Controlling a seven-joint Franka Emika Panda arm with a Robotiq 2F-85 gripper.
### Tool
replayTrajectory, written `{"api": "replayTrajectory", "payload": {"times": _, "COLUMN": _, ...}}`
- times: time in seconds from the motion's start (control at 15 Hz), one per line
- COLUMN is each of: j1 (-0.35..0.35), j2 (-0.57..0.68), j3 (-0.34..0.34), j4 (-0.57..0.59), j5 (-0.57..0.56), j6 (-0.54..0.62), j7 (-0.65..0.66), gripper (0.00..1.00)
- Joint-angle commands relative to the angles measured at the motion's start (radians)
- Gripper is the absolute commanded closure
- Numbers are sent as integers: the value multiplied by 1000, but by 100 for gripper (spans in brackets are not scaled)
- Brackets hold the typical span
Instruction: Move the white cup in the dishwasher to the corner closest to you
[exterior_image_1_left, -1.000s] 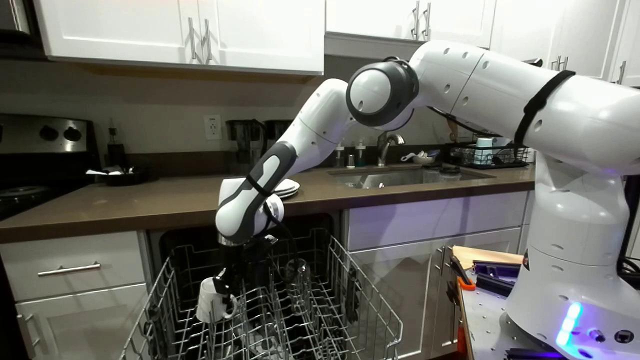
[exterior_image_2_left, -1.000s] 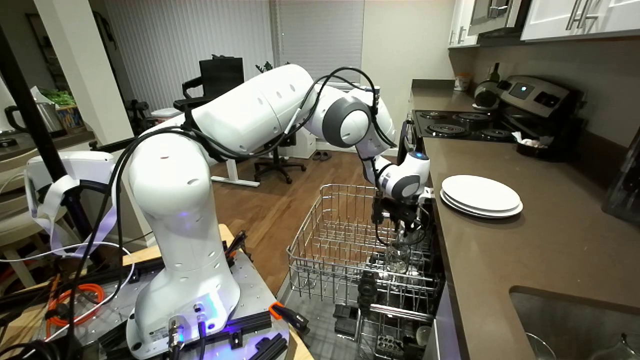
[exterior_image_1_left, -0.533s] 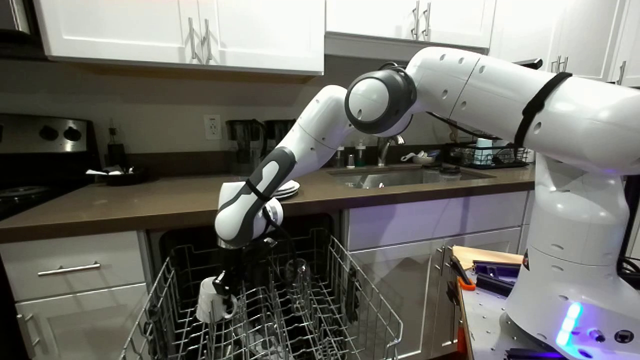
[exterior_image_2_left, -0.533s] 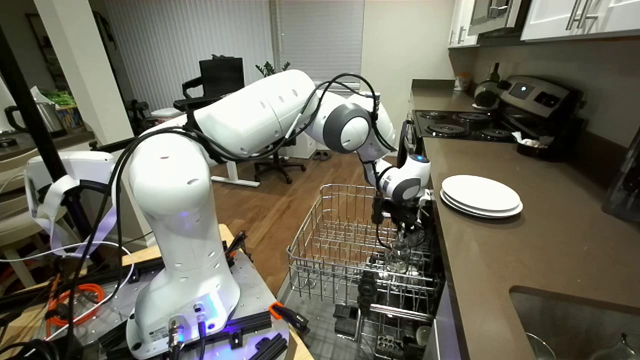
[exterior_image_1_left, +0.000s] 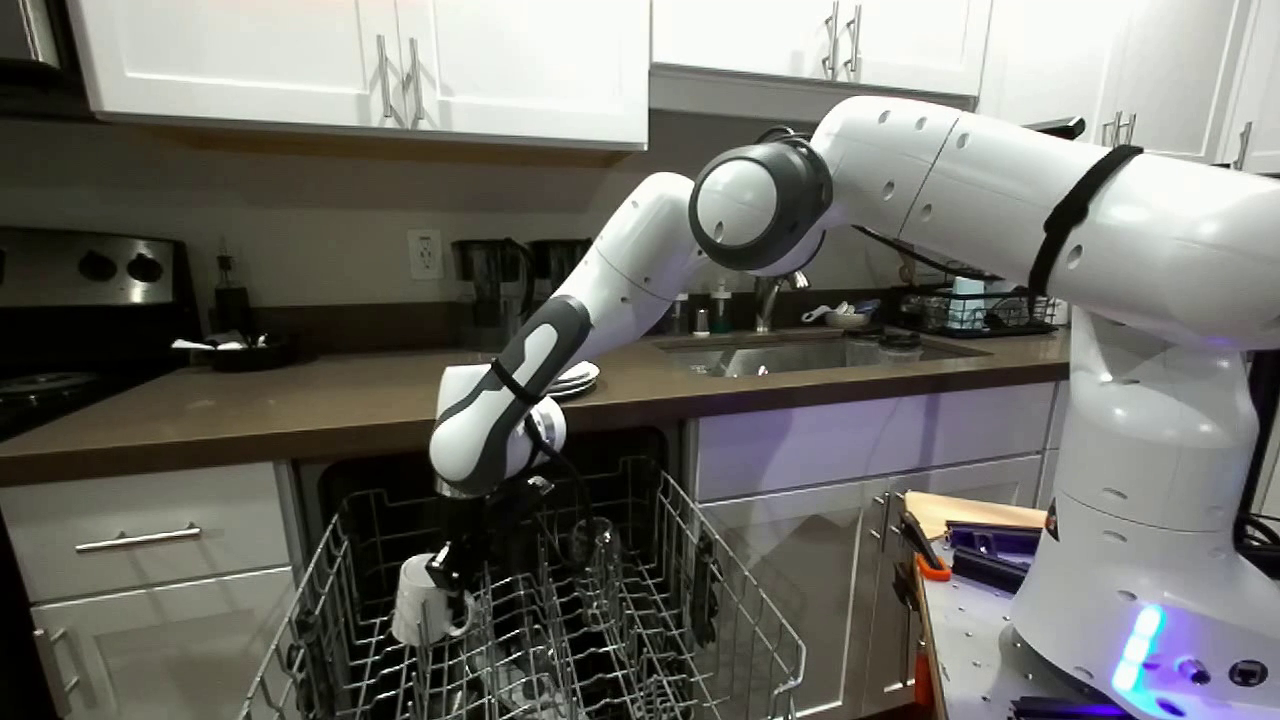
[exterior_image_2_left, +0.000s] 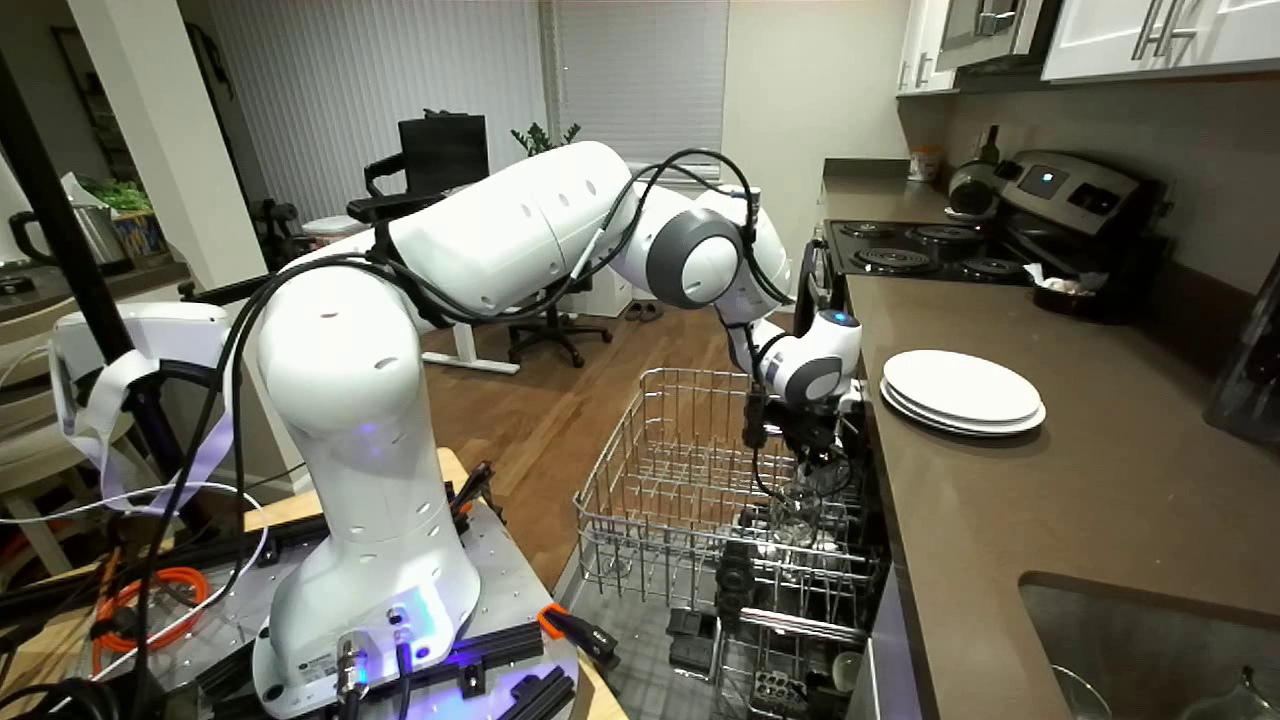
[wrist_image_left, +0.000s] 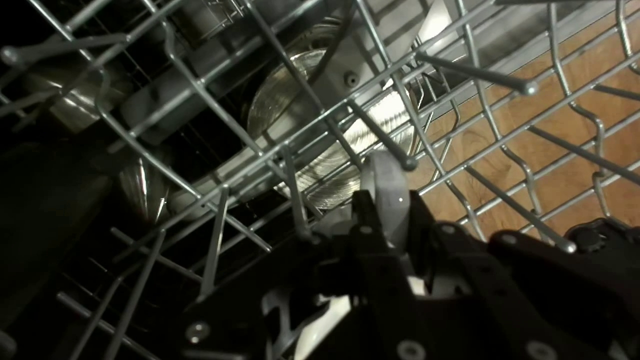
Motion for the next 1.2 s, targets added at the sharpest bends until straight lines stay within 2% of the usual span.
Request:
{"api": "replayTrajectory", "payload": {"times": 0.0, "j1": 19, "j2": -40, "j3": -16, "j4": -17, "j5": 5, "j6": -53, "j7": 8, "gripper": 91}}
{"api": "replayTrajectory", "payload": {"times": 0.47, "j1": 55, "j2": -104, "j3": -53, "j4": -50, "j5": -8, "j6": -122, "j7": 29, "gripper": 90}}
{"api": "replayTrajectory", "payload": {"times": 0.87, "j1": 93, "j2": -142, "j3": -88, "j4": -92, "j5": -23, "j6": -113, "j7": 48, "gripper": 90}}
{"api": "replayTrajectory", "payload": {"times": 1.13, "j1": 97, "j2": -118, "j3": -89, "j4": -67, "j5": -20, "j6": -109, "j7": 43, "gripper": 90}}
